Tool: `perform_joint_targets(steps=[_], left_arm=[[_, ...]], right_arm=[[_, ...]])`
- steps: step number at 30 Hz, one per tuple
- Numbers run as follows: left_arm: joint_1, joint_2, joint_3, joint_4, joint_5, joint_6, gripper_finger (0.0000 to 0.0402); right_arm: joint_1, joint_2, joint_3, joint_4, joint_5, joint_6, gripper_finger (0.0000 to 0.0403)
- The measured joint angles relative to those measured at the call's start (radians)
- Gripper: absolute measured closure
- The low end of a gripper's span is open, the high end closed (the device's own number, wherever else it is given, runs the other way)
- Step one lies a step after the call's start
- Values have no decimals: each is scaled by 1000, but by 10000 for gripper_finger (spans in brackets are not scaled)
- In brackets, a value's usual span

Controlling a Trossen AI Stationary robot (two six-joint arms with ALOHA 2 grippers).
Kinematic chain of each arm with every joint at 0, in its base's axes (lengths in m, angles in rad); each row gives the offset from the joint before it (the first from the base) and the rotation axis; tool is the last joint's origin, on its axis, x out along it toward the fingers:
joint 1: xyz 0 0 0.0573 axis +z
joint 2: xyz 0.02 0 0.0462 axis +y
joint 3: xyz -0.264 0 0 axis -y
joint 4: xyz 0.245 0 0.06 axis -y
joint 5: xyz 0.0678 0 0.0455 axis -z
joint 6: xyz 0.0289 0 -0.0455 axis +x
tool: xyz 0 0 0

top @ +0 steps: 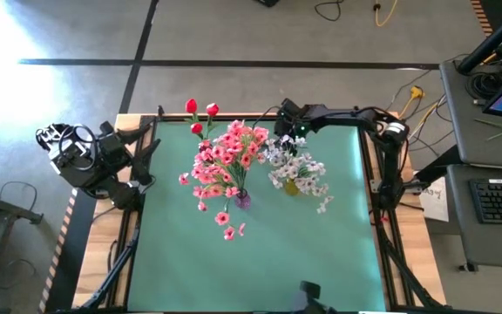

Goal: Sort flowers into vase by color
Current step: Put the white flower into the yellow vase

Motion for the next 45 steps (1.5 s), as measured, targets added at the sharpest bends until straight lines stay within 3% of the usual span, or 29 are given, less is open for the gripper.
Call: perform_joint_targets(steps=[7, 13, 18, 23, 28, 38, 43, 45], left_arm=[[0, 1, 0, 0, 0, -8, 197], [0, 1, 0, 0, 0, -8, 197], [0, 1, 0, -1, 0, -8, 197], [0, 1, 0, -1, 0, -8, 197], [0, 1, 0, -1, 0, -8, 197], [0, 11, 0, -3, 28, 2, 197], [0, 29, -3, -23, 254, 22, 197], [-1, 41, -13, -25, 300, -1, 197]], right_arm=[[0, -2, 0, -5, -3, 1, 274], [0, 8, 0, 157, -29, 40, 186], [11, 51, 0, 205, -77, 75, 144], [23, 101, 3, 235, -75, 93, 128], [26, 114, 4, 248, -29, 89, 166], [6, 113, 16, 264, -34, 90, 378], [-3, 65, 32, 233, -34, 98, 382], [-5, 25, 45, 227, -32, 95, 383]])
